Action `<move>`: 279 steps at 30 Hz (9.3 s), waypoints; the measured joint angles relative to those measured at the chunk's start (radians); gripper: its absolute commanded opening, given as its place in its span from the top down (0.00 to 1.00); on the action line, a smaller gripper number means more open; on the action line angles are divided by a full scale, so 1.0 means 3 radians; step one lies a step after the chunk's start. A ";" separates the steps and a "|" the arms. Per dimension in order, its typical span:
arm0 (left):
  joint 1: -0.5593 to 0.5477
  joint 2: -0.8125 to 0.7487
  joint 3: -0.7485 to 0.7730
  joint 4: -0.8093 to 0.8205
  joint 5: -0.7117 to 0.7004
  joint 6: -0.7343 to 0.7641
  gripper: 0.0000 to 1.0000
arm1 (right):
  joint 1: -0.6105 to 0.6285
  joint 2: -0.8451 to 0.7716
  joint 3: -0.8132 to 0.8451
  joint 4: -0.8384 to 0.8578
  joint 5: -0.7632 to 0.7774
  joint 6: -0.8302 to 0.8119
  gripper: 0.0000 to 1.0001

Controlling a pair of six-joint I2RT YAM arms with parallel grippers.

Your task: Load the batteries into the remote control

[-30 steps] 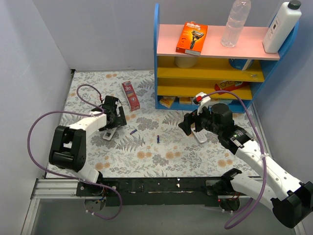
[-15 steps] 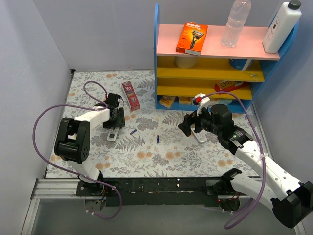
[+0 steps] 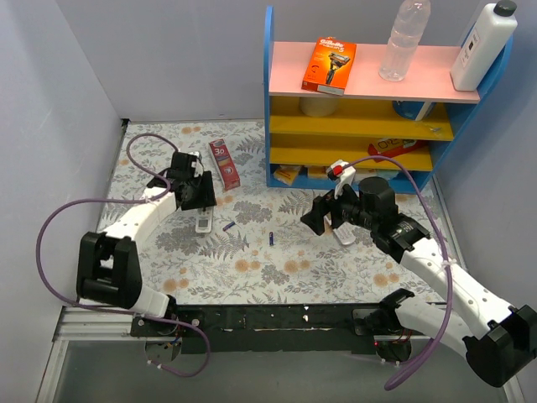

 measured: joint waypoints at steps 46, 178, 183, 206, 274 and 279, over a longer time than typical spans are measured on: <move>-0.0586 -0.1002 -0.1871 0.6068 0.2586 -0.3141 1.00 | 0.0507 0.0965 0.0111 0.2213 -0.1575 0.1779 0.03; -0.1929 -0.2354 -0.1884 0.2908 0.0291 -0.0926 1.00 | 0.0736 0.0802 0.0561 0.0641 0.0838 0.3516 0.46; -0.1925 -0.2363 -0.1884 0.2954 0.0306 -0.0907 0.98 | 0.0726 0.0802 0.0557 0.0678 0.0837 0.3600 0.88; -0.0974 -0.2354 -0.1817 0.2784 0.1862 -0.0937 0.04 | 0.0454 0.0446 0.0211 0.1270 0.0172 0.1982 0.99; -0.1523 -0.1745 -0.1634 0.3344 0.1606 -0.0284 0.74 | 0.0661 0.0661 0.0666 0.1283 -0.0460 0.0713 0.99; -0.1537 -0.1765 -0.1724 0.3483 0.1474 -0.0343 1.00 | 0.0692 0.0661 0.0661 0.1277 -0.0332 0.0787 0.99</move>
